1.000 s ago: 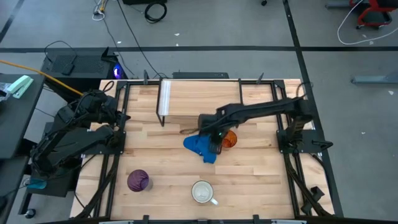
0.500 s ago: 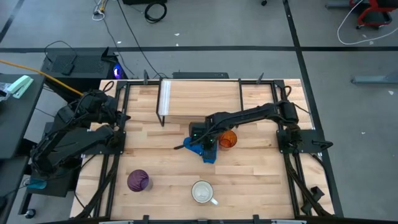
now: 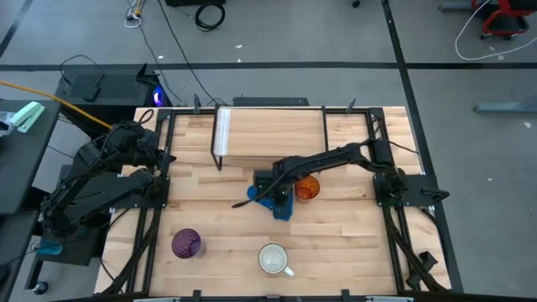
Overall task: Stack small to large cups/mugs on shelf
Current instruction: Move the blue towel to the bottom right corner of the table
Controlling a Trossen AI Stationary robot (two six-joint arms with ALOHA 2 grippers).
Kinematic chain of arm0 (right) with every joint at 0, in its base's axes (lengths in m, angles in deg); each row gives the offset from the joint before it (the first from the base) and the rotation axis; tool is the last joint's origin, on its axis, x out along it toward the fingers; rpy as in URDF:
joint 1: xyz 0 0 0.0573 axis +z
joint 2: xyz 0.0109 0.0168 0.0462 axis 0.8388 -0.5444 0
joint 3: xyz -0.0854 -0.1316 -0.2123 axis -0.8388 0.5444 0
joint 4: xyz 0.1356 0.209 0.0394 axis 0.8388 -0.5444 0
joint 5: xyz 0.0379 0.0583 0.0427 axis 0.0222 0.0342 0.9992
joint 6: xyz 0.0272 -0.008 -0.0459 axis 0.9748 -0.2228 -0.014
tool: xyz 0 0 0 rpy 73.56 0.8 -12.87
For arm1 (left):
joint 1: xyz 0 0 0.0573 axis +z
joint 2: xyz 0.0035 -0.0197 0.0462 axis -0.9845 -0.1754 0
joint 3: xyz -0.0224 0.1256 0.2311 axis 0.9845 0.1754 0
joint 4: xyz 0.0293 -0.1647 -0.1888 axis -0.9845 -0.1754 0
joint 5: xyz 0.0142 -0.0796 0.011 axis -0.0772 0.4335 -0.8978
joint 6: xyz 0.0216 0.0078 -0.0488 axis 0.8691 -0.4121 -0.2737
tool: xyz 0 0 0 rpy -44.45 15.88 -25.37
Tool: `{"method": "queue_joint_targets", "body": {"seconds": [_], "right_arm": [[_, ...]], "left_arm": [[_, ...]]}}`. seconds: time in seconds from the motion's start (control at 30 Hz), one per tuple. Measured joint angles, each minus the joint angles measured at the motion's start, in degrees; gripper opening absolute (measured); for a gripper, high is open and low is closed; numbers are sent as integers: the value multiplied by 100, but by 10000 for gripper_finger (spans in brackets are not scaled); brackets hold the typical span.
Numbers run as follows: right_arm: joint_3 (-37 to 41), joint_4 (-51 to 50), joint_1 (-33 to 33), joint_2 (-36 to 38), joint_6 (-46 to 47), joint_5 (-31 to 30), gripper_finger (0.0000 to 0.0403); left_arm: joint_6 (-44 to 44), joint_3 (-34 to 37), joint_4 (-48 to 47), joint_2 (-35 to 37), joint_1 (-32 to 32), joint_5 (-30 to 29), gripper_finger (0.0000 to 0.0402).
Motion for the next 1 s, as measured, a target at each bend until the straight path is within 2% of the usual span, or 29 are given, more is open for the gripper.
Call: {"method": "queue_joint_targets", "body": {"seconds": [0.13,0.4,0.63,0.87,1.0], "right_arm": [[6,-27,97,-143,140,328,58],[3,-194,387,-128,254,318,8],[3,-668,772,52,364,6,4],[5,-1174,1269,104,1078,-8,3],[6,-1118,1543,104,1651,14,2]], "left_arm": [[4,0,-1,0,-1,-4,43],[9,0,1,0,-1,-87,36],[77,0,-1,0,-1,-89,38],[205,0,-3,0,-1,-89,35],[334,0,-4,0,1,-87,30]]}}
